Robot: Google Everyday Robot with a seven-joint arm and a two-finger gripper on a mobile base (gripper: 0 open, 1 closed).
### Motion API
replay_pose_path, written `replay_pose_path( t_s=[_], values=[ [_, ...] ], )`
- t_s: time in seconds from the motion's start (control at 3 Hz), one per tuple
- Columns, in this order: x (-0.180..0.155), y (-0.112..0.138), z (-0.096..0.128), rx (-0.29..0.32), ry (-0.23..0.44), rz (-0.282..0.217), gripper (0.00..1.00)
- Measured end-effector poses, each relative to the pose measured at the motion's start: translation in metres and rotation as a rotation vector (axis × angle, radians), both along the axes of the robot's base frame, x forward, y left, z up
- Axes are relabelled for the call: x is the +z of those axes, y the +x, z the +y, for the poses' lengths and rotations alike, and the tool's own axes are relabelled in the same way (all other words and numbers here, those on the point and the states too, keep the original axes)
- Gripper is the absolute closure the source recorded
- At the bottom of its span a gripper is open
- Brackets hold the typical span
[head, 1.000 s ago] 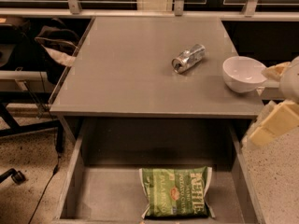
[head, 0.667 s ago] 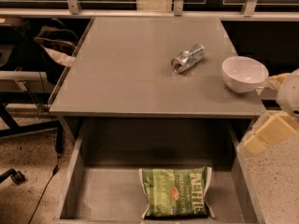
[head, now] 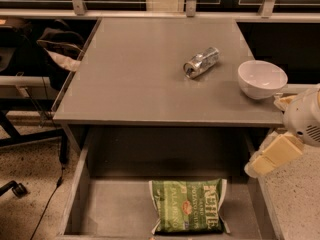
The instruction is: Pick green jalapeno chip bag from top drawer and place on counter
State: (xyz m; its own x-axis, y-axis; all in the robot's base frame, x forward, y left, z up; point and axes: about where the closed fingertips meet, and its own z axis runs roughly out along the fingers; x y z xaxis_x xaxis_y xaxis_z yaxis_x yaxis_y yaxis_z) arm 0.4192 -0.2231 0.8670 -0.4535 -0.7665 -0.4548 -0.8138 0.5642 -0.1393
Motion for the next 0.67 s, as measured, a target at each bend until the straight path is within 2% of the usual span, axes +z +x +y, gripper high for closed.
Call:
replay_pose_path(
  t_s=[0.67],
  values=[
    [-0.0078, -0.002, 0.0039, 0.002, 0.025, -0.003, 0.0]
  ],
)
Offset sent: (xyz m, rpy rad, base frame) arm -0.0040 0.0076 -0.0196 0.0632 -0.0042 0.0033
